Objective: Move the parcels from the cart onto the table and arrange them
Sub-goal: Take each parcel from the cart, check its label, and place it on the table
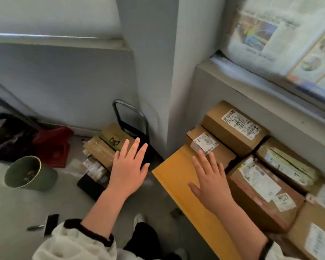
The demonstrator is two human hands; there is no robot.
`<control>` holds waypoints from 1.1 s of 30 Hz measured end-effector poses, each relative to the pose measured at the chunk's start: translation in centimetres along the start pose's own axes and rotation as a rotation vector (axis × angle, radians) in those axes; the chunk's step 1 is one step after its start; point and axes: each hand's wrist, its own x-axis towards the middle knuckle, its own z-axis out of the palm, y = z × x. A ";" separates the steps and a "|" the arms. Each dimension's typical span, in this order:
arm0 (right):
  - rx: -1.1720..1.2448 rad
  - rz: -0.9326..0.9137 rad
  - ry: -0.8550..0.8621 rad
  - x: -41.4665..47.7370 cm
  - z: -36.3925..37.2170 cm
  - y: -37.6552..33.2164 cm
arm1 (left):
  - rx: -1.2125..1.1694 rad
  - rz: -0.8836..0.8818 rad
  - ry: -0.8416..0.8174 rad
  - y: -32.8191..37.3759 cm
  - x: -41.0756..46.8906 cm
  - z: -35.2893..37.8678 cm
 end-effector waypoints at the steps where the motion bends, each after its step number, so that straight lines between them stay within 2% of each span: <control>1: -0.001 -0.025 -0.022 0.7 -0.1 -1.2 | 0.004 -0.041 0.002 -1.5 -0.5 -0.3; 4: -0.001 -0.107 -0.072 3.1 -0.3 -5.0 | -0.009 -0.165 0.017 -6.0 -1.8 -0.6; 13: 0.073 -0.185 -0.202 11.0 0.8 -16.5 | -0.068 -0.301 -0.054 -20.2 -1.6 0.1; 19: 0.323 -0.150 -0.322 19.0 3.8 -25.1 | -0.149 -0.413 -0.095 -31.2 0.5 1.2; 22: 0.168 -0.220 -0.407 23.5 6.5 -27.4 | -0.277 -0.475 -0.171 -34.8 2.6 2.9; 25: 0.082 -0.229 -0.529 28.9 9.4 -28.9 | -0.402 -0.467 -0.355 -37.4 5.7 5.5; 27: 0.113 -0.178 -0.630 32.2 12.0 -29.6 | -0.462 -0.491 -0.474 -38.9 7.9 7.8; 29: 0.217 -0.086 -0.742 35.0 14.8 -30.0 | -0.585 -0.609 -0.522 -40.2 10.2 10.1; 31: 0.440 0.111 -0.840 37.2 17.7 -30.3 | -0.717 -0.737 -0.534 -41.7 12.7 12.9; 33: 0.690 0.415 -0.888 39.1 20.9 -30.4 | -0.773 -0.795 -0.546 -43.5 15.2 16.3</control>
